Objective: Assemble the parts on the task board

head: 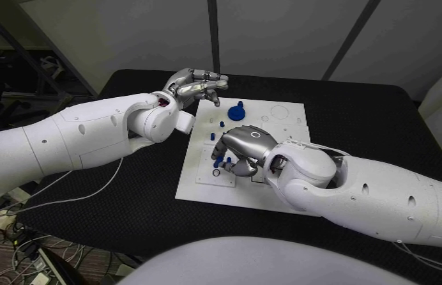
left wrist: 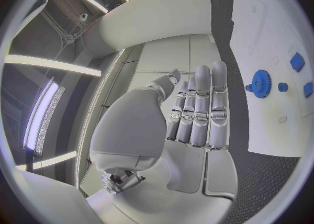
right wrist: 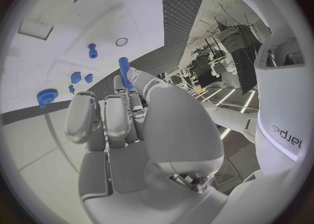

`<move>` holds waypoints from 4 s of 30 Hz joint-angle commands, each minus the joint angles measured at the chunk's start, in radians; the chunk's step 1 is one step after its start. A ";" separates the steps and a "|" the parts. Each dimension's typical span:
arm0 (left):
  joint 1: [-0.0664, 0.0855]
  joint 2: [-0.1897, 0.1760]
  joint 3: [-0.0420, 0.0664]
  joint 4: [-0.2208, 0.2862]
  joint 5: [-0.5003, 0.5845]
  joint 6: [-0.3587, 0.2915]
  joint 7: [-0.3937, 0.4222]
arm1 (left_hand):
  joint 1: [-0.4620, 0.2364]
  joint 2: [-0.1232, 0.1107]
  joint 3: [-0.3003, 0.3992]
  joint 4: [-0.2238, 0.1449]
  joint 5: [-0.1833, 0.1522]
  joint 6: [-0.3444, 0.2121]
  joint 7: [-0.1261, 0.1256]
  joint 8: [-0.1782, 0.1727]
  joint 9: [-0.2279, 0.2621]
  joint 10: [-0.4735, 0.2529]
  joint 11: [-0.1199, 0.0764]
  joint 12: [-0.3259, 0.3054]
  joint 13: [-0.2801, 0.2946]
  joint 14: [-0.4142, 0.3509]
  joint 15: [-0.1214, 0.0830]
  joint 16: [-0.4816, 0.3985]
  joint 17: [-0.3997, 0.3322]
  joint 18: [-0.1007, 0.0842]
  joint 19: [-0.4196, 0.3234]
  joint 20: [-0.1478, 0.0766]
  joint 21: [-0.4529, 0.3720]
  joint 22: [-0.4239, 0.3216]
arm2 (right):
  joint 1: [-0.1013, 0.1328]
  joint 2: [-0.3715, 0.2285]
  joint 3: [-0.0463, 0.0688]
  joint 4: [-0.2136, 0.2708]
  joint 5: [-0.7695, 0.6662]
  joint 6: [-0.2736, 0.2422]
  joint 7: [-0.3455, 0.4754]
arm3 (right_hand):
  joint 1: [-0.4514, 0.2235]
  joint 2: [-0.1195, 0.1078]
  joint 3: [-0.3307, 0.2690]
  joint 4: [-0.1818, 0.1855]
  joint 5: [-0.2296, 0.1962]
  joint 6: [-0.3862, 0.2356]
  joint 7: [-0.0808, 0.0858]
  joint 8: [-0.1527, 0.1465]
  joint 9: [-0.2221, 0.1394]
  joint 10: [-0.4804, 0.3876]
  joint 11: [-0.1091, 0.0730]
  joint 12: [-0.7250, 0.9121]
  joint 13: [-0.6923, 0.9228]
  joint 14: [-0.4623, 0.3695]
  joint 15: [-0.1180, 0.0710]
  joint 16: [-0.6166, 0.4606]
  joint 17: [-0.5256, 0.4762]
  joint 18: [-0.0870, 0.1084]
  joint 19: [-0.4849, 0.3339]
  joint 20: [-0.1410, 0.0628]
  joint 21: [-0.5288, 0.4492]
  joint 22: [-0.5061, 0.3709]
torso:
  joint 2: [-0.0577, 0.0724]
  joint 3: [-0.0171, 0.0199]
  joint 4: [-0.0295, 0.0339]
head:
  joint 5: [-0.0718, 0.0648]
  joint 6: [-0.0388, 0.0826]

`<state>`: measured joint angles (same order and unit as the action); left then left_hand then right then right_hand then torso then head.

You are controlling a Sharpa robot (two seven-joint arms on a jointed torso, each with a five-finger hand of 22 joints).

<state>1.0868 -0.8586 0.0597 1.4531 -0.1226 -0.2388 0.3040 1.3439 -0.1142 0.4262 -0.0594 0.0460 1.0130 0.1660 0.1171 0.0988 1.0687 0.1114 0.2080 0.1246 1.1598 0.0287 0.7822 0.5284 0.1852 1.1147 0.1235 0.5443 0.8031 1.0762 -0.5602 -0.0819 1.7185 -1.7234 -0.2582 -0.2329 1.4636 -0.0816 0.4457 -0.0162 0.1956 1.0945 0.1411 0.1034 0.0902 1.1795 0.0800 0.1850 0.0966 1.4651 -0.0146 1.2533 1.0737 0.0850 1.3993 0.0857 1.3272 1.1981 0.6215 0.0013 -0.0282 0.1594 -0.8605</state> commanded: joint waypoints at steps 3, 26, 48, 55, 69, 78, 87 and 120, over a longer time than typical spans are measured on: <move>0.002 0.003 0.001 0.000 0.001 0.008 0.007 | -0.002 0.010 -0.005 -0.003 0.002 0.001 0.008 0.005 -0.002 -0.004 0.000 0.005 -0.001 -0.007 0.001 -0.006 -0.001 -0.005 -0.005 -0.001 -0.005 -0.001 | -0.001 0.015 -0.014 -0.021 0.001 0.005 0.031 | 0.002 -0.001 0.006 0.001 0.004 0.004 0.005 -0.001 -0.002 0.017 -0.010 0.000 -0.001 0.027 -0.002 0.005 -0.002 -0.006 0.006 0.001 0.003 -0.002 | -0.001 0.0008 0.0005 | 0.004 -0.003; 0.002 0.007 0.001 -0.002 0.001 0.012 0.005 | -0.002 0.012 -0.005 -0.003 0.002 0.001 0.008 0.005 -0.002 -0.005 0.000 0.007 -0.001 -0.007 0.001 -0.006 -0.003 -0.004 -0.005 0.000 -0.006 -0.002 | -0.005 0.041 -0.040 -0.064 -0.015 0.046 0.026 | 0.000 0.000 0.007 0.001 0.007 0.004 0.006 -0.002 -0.002 0.016 -0.009 -0.001 0.000 0.027 -0.001 0.005 -0.002 -0.005 0.005 0.001 0.002 -0.003 | -0.001 0.0005 0.0000 | 0.014 -0.012; 0.002 0.006 0.001 -0.002 0.001 0.015 0.003 | -0.002 0.012 -0.005 -0.003 0.002 0.001 0.008 0.005 -0.002 -0.005 0.000 0.007 -0.001 -0.007 0.001 -0.006 -0.003 -0.004 -0.005 0.000 -0.006 -0.002 | -0.006 0.057 -0.052 -0.078 -0.035 0.062 0.008 | -0.065 -0.040 -0.007 0.024 0.022 -0.058 0.021 -0.040 -0.017 -0.071 0.015 -0.060 -0.017 0.018 0.020 -0.008 -0.030 0.005 -0.028 0.016 -0.036 -0.057 | -0.002 -0.0002 -0.0007 | 0.014 -0.012; 0.002 0.005 0.001 -0.002 0.001 0.017 0.001 | -0.002 0.012 -0.005 -0.003 0.002 0.001 0.008 0.005 -0.002 -0.005 0.000 0.007 -0.001 -0.007 0.001 -0.006 -0.003 -0.004 -0.005 0.000 -0.006 -0.002 | -0.006 0.052 -0.060 -0.079 -0.029 0.013 0.017 | -0.091 -0.073 -0.054 0.032 0.003 -0.144 0.017 -0.040 -0.024 -0.199 0.033 -0.084 -0.030 -0.045 0.034 -0.148 -0.222 0.043 -0.129 0.033 -0.184 -0.249 | -0.002 0.0004 -0.0007 | 0.015 -0.012; 0.002 0.003 0.001 -0.004 0.001 0.019 -0.001 | -0.004 0.012 -0.007 -0.002 0.002 -0.001 0.009 0.005 -0.003 -0.006 0.000 0.007 -0.001 -0.007 0.001 -0.006 -0.005 -0.004 -0.004 0.000 -0.008 -0.003 | -0.006 -0.004 -0.061 -0.042 0.032 -0.216 0.094 | -0.061 -0.060 -0.140 0.039 0.011 -0.248 0.005 -0.038 -0.022 -0.282 0.040 -0.012 -0.022 -0.096 0.041 -0.238 -0.350 0.068 -0.188 0.040 -0.316 -0.402 | -0.002 0.0011 -0.0024 | 0.011 -0.008; 0.001 0.002 0.001 -0.005 0.001 0.020 -0.002 | -0.004 0.012 -0.007 -0.002 0.002 -0.001 0.009 0.005 -0.003 -0.006 0.000 0.007 -0.001 -0.007 0.001 -0.006 -0.005 -0.004 -0.004 0.000 -0.008 -0.003 | -0.004 -0.143 -0.026 0.036 0.175 -0.247 0.091 | -0.072 -0.041 -0.147 0.066 0.022 -0.154 0.027 -0.005 -0.008 -0.145 0.019 0.092 -0.006 -0.036 0.025 -0.145 -0.242 0.048 -0.114 0.026 -0.236 -0.301 | -0.004 -0.0007 -0.0020 | -0.023 0.002; 0.001 -0.009 0.000 0.001 0.001 0.013 -0.001 | -0.005 0.012 -0.008 -0.002 0.002 -0.001 0.010 0.005 -0.003 -0.007 0.001 0.008 -0.001 -0.007 0.002 -0.006 -0.006 -0.005 -0.004 0.000 -0.008 -0.003 | -0.001 -0.359 0.042 0.105 0.379 -0.206 -0.058 | -0.144 -0.064 -0.228 0.120 0.068 -0.035 -0.031 0.074 0.023 0.136 -0.057 0.411 0.224 0.048 -0.036 0.075 0.069 -0.013 0.041 -0.028 0.009 0.020 | -0.008 -0.0036 -0.0134 | -0.084 0.022; -0.008 -0.019 -0.002 0.029 -0.008 -0.002 0.023 | -0.018 0.012 -0.016 0.006 0.002 -0.005 0.010 0.004 -0.005 -0.011 0.002 0.011 -0.002 -0.006 0.004 -0.004 -0.010 -0.005 -0.003 0.003 -0.013 -0.006 | -0.086 -0.437 0.045 0.158 0.309 -0.056 -0.358 | -0.281 -0.024 -0.553 0.307 0.145 -0.122 -0.043 0.212 0.194 0.184 -0.061 1.127 1.128 0.064 -0.039 0.204 0.272 -0.037 0.077 -0.033 0.109 0.160 | -0.022 -0.0077 -0.0393 | -0.114 0.016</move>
<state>1.0777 -0.8778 0.0572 1.4824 -0.1251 -0.2413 0.3081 1.3332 -0.1036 0.4165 -0.0553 0.0460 1.0094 0.1697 0.1171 0.0950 1.0650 0.1151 0.2160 0.1236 1.1598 0.0287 0.7822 0.5195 0.1852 1.1147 0.1236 0.5365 0.7982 0.9903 -0.9983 -0.0367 1.8757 -1.3970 -0.3366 -0.5738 1.1854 -0.1115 -0.1013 0.2913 0.3457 0.9790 0.0973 0.3098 0.2831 1.3666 0.0181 1.3153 1.2235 1.4667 -0.0623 1.4523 1.3080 0.0537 1.4617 0.0481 1.4322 1.3078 0.5982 -0.0073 -0.0660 0.0434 -0.8429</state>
